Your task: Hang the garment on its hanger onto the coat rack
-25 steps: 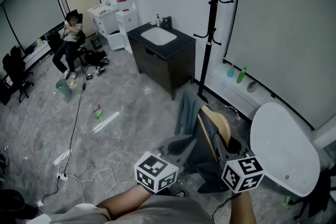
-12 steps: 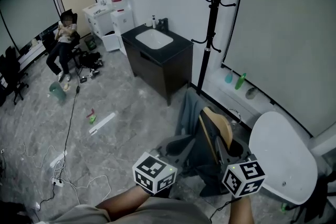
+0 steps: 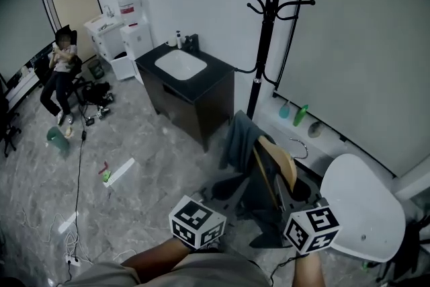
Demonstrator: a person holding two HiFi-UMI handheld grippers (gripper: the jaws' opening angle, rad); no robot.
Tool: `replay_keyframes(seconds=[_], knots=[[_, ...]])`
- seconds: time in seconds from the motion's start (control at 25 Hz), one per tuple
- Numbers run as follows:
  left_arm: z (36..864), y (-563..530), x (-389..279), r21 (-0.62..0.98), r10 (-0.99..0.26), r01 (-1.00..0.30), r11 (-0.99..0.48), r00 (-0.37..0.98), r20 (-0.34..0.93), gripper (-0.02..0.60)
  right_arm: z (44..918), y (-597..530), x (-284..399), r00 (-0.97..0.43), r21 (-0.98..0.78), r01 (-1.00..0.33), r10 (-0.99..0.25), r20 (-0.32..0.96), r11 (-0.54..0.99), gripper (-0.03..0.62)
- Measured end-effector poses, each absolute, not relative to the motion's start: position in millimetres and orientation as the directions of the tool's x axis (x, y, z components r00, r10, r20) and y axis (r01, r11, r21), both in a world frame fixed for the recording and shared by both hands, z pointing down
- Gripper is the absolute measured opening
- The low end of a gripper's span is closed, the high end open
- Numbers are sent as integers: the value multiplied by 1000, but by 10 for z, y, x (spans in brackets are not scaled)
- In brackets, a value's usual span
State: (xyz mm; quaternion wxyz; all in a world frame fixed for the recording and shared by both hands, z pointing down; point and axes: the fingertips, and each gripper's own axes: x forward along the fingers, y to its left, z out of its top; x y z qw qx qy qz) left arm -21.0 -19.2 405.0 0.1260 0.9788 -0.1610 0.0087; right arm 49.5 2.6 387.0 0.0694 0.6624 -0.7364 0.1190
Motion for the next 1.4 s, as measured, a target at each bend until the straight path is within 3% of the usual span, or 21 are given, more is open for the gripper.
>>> replay_keyframes(seconds=[0.52, 1.12, 1.4], knots=[[4016, -1191, 79, 240, -320, -323, -916, 946, 52, 5, 3650, -1172, 910, -164, -74, -986, -957, 237, 150, 61], [3728, -2658, 1219, 227, -482, -474, -851, 876, 23, 5, 3476, -2876, 1912, -458, -122, -889, -845, 275, 442, 61], [3712, -3074, 1589, 216, -539, -531, -819, 842, 23, 5, 3486, -3478, 2206, -532, -106, -844, -793, 297, 526, 61]])
